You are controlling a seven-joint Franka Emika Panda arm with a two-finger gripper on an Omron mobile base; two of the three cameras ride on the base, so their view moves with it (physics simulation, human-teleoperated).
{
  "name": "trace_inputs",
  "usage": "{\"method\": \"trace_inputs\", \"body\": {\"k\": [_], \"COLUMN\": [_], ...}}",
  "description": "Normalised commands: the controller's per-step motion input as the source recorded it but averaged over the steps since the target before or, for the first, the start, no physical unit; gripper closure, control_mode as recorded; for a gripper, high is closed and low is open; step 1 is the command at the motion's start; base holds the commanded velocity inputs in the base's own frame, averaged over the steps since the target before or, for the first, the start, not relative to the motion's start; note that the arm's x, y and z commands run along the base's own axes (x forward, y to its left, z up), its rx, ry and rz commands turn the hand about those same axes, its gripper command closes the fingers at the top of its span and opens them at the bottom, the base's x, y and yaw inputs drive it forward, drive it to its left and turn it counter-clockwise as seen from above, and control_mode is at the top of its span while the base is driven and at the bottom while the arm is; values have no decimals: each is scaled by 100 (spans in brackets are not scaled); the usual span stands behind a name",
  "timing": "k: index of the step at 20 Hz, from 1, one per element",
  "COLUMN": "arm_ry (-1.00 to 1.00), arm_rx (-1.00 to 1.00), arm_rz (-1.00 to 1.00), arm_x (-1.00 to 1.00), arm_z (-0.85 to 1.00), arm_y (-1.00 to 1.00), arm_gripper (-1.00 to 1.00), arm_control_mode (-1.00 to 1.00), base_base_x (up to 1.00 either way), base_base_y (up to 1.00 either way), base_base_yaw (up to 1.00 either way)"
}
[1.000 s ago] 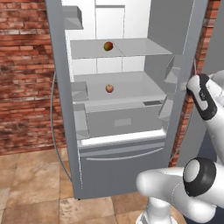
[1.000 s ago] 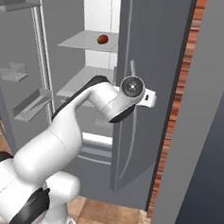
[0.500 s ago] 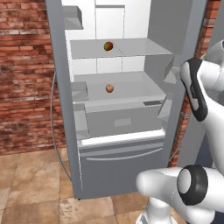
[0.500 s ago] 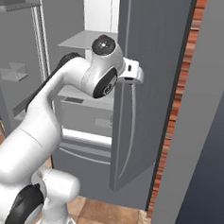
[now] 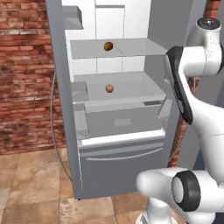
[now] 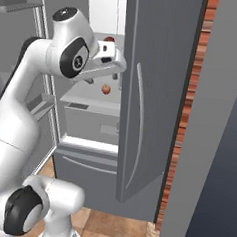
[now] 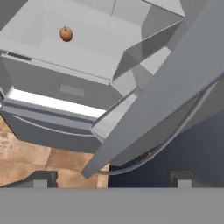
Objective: Retrieve the mango and peach from the fridge and place them into the bowl on the dining table.
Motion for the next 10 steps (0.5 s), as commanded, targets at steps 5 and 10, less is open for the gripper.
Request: {"method": "trace_inputs", "body": {"k": [5,10], "arm_ry": [24,-15], "arm_rx": [-14,-14], "arm_rz": [17,15], "arm_x": [23,34], "arm_z": [-34,-38], "arm_y": [1,0], "arm_gripper": [-100,-100], "arm_control_mode": [-100,-100], "base_base_x": [0,0], "base_base_y": [0,0], "base_base_yaw": [0,0]}}
